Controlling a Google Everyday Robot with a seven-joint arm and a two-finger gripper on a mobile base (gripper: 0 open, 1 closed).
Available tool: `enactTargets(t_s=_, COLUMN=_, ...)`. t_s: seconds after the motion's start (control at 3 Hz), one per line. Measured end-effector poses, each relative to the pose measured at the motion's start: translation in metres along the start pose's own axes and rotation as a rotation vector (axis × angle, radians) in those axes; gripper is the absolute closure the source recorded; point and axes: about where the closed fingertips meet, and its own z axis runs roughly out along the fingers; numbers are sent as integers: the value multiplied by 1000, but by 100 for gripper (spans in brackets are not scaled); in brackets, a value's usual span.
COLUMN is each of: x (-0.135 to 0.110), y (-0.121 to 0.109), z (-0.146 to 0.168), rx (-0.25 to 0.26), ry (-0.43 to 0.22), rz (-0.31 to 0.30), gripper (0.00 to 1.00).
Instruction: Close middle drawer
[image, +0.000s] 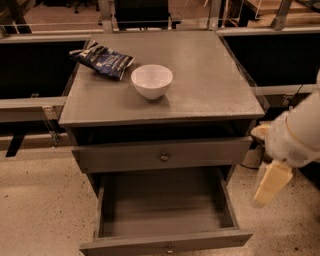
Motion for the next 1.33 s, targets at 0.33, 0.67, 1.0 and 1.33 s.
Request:
enactTargets(t_s=0.33, x=39, y=49, z=100, rx=-71, ry=-47, rz=37, gripper=0)
enactTargets(t_s=0.67, x=42, y=57, z=104, rx=-81, ry=-35, rz=38, gripper=0)
enactTargets(t_s=1.0, x=41, y=54, z=112, rx=-78, ry=17, rz=39, gripper=0)
enactTargets(t_s=1.33, x=62, y=77, z=166, rx=-129, ry=6, rz=52, gripper=0)
